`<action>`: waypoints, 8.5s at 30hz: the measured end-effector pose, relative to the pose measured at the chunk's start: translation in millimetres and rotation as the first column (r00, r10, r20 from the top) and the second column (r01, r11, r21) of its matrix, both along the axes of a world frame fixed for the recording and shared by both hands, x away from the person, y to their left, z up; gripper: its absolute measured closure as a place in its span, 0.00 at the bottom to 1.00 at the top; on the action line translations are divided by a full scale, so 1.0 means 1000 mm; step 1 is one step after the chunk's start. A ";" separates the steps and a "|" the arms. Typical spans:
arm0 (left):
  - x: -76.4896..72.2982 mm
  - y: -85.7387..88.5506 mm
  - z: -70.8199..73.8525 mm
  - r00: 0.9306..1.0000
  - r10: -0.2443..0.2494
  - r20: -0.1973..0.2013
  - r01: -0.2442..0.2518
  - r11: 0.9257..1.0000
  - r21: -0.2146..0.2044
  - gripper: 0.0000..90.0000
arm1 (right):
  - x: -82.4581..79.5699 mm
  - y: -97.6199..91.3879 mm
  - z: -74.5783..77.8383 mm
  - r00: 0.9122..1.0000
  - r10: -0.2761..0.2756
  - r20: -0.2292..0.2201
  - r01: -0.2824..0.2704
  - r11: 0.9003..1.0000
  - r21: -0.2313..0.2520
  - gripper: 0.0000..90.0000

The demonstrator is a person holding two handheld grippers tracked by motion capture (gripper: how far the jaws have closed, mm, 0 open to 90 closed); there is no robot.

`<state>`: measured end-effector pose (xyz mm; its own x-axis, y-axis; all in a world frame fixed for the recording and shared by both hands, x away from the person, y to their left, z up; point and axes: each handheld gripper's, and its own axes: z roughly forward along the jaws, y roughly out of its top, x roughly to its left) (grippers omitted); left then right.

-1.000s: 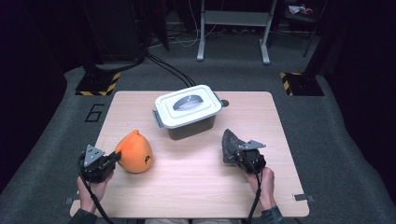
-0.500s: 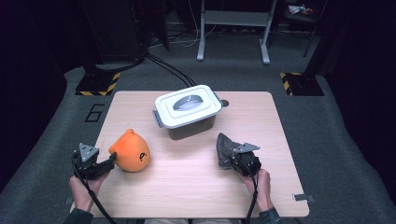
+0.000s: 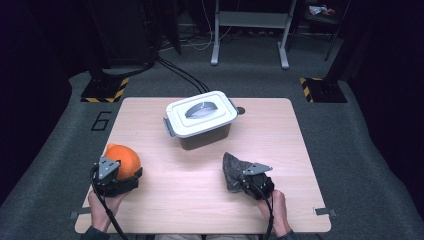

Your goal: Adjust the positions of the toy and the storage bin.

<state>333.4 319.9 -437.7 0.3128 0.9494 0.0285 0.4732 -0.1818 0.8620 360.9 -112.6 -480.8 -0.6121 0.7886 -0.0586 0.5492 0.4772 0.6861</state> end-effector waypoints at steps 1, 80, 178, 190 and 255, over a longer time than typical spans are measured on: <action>0.002 -0.005 -0.002 1.000 -0.013 0.000 0.013 1.000 -0.004 0.20 | -0.001 0.002 -0.001 1.000 0.014 -0.003 -0.014 1.000 0.003 0.86; 0.140 -0.096 0.033 0.982 -0.178 -0.056 0.178 0.984 0.005 0.14 | 0.026 -0.127 -0.045 0.965 -0.263 -0.025 0.264 0.960 0.096 0.05; 0.189 -0.099 0.033 0.964 -0.261 -0.056 0.262 0.965 0.025 0.26 | 0.026 -0.127 -0.047 0.963 -0.270 0.008 0.268 0.960 0.082 0.10; 0.203 -0.133 0.036 0.931 -0.366 0.000 0.366 0.930 0.031 0.47 | 0.026 -0.127 -0.047 0.963 -0.269 0.009 0.268 0.960 0.082 0.10; 0.139 -0.087 0.038 0.957 -0.289 0.012 0.289 0.957 -0.032 0.20 | 0.027 -0.127 -0.046 0.961 -0.278 0.006 0.276 0.958 0.081 0.12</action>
